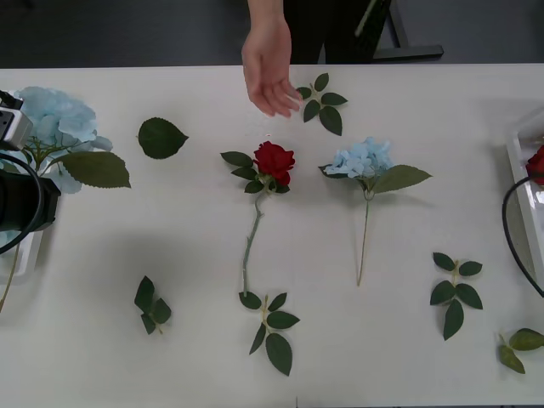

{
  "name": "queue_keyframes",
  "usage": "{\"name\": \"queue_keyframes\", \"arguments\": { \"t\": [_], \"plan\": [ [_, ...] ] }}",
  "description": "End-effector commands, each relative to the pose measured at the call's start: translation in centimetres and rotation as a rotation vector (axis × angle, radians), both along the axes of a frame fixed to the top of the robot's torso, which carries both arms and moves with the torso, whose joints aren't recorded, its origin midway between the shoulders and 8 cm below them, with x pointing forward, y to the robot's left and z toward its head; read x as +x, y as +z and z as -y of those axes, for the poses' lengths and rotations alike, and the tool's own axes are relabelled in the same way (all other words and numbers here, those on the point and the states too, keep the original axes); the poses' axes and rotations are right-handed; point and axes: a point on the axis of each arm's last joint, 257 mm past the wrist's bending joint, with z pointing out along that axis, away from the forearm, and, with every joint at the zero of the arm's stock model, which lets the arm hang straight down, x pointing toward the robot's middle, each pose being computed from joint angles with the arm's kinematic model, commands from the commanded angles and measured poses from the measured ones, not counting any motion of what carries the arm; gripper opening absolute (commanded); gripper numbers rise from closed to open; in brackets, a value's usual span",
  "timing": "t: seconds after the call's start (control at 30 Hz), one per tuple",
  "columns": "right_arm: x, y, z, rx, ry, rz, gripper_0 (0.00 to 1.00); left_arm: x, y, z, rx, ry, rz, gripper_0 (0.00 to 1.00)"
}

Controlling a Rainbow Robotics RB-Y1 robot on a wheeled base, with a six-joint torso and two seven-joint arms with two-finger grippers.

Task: Place the red flowers into the right box and the blue flowers into the left box. If a person shows an open palm, hand one flower to the person first, then continue sorting.

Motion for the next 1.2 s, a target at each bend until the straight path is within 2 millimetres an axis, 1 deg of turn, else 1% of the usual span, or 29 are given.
{"name": "queue_keyframes", "arguments": {
  "t": [0.03,0.07,0.13,0.17,0.2,0.23,0.3,0.63,0.67,0.7,0.77,0.8,0.83,0.9,1.0,1.07,1.2],
  "plan": [
    [-2.5,8.0,-6.0,0.006,0.076,0.232,0.00,-0.4,0.7,-0.5,0.026,0.005,0.005,0.00],
    [-2.9,8.8,-7.1,0.015,0.086,0.264,0.00,-0.4,0.7,-0.5,0.026,0.005,0.005,0.00],
    [-3.1,9.4,-8.1,0.011,0.085,0.308,0.00,-0.4,0.7,-0.5,0.026,0.005,0.005,0.00],
    [-3.3,9.6,-9.0,0.005,0.089,0.329,0.00,-0.4,0.7,-0.5,0.026,0.005,0.005,0.00],
    [-3.4,9.8,-9.2,0.002,0.089,0.339,0.00,-0.4,0.7,-0.5,0.026,0.005,0.005,0.00],
    [-3.6,9.9,-9.9,-0.002,0.094,0.354,0.00,-0.4,0.7,-0.5,0.026,0.005,0.005,0.00],
    [-3.7,9.8,-10.7,-0.007,0.097,0.372,0.00,-0.4,0.7,-0.5,0.026,0.005,0.005,0.00],
    [-4.0,9.8,-11.1,0.013,0.115,0.366,0.00,-0.4,0.7,-0.5,0.026,0.005,0.005,0.00],
    [-4.1,9.8,-11.3,0.020,0.122,0.364,0.05,-0.4,0.7,-0.5,0.026,0.005,0.005,0.00],
    [-4.1,9.8,-11.3,0.024,0.125,0.363,0.14,-0.4,0.7,-0.5,0.026,0.005,0.005,0.00],
    [-4.1,9.8,-11.3,0.027,0.126,0.360,0.50,-0.4,0.7,-0.5,0.026,0.005,0.005,0.00],
    [-4.2,9.8,-11.4,0.031,0.131,0.357,0.64,-0.4,0.7,-0.5,0.026,0.005,0.005,0.00],
    [-4.2,9.8,-11.4,0.039,0.135,0.354,0.69,-0.4,0.7,-0.5,0.026,0.005,0.005,0.00],
    [-4.5,9.8,-11.7,0.056,0.153,0.344,0.83,-0.4,0.7,-0.5,0.026,0.005,0.005,0.00],
    [-4.6,9.7,-11.8,0.064,0.161,0.338,0.91,-0.4,0.7,-0.5,0.026,0.005,0.005,0.00],
    [-4.6,9.6,-12.0,0.059,0.163,0.337,0.94,-0.4,0.7,-0.5,0.026,0.005,0.005,0.00],
    [-4.6,9.3,-12.2,0.053,0.166,0.334,0.96,-0.4,0.7,-0.5,0.026,0.005,0.005,0.00]
  ]
}}
